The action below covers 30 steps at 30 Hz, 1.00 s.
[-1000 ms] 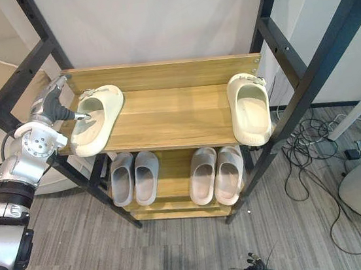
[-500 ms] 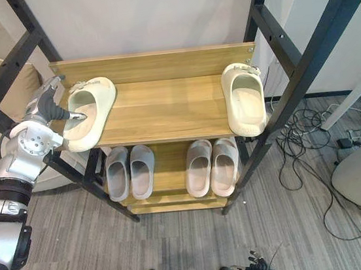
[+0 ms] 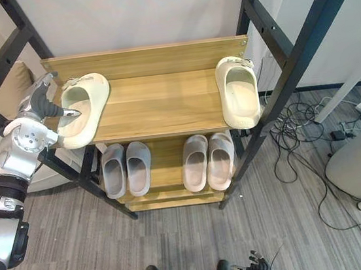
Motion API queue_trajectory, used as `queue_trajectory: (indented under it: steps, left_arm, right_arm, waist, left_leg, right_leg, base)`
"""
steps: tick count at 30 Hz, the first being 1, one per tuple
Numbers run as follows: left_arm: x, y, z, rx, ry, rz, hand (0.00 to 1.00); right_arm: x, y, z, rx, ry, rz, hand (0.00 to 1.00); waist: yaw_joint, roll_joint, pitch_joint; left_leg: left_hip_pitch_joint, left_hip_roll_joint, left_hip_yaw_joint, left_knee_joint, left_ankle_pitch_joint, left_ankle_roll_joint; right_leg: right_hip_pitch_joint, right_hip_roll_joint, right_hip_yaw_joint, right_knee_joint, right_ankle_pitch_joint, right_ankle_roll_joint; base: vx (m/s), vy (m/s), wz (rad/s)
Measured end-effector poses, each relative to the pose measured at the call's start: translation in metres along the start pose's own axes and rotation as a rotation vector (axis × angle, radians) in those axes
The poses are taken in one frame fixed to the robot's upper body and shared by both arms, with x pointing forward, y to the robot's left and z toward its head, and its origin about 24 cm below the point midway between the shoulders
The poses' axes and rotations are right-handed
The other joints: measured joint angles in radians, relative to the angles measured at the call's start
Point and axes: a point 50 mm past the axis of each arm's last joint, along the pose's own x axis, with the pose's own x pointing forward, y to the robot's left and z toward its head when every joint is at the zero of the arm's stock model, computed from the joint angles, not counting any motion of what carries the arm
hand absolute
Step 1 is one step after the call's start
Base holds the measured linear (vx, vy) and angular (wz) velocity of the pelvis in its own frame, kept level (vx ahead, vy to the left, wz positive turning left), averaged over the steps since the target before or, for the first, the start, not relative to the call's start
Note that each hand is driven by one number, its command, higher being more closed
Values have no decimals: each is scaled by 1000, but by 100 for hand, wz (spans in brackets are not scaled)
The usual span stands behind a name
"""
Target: Organize the slippers on the shoe rack
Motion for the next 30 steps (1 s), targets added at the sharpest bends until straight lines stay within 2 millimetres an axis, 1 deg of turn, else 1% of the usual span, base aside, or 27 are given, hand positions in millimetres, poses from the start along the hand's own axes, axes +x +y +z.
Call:
queue_trajectory:
  steps: [8,12,25,26,30]
  left_arm:
    - [0,0,-1,-18,6,1,0]
    - [0,0,-1,-26,7,1,0]
    - [0,0,-1,-67,10,5,0]
    - [0,1,-1,-73,11,6,100]
    - [0,1,-1,-89,12,7,100]
  right_arm:
    - [-1,0,-2,0,5,2,0]
    - [-2,0,-5,0,13,3,0]
    - [-2,1,-6,0,12,10,0]
    - [-2,1,-6,0,12,11,0]
    - [-3,1,-7,0,13,11,0]
  waist:
    - [-1,1,0]
    - [-3,1,0]
    - [-5,2,0]
    - [-5,2,0]
    - [-5,2,0]
  left_leg:
    - [0,-5,7,0,4,6]
    - [0,-7,6,0,11,15]
    - [0,-10,6,0,11,15]
    - [0,-10,6,0,11,15]
    - [-1,-10,8,0,11,15]
  right_leg:
    - [2,-2,7,-15,17,2]
    - [2,-5,7,-15,18,3]
    - [2,-8,6,-16,18,3]
    - [2,-8,6,-16,18,3]
    - [0,-8,8,-15,18,3]
  base:
    - [-12,1,-2]
    - [0,0,0]
    - [0,0,0]
    - [0,0,0]
    - [0,0,0]
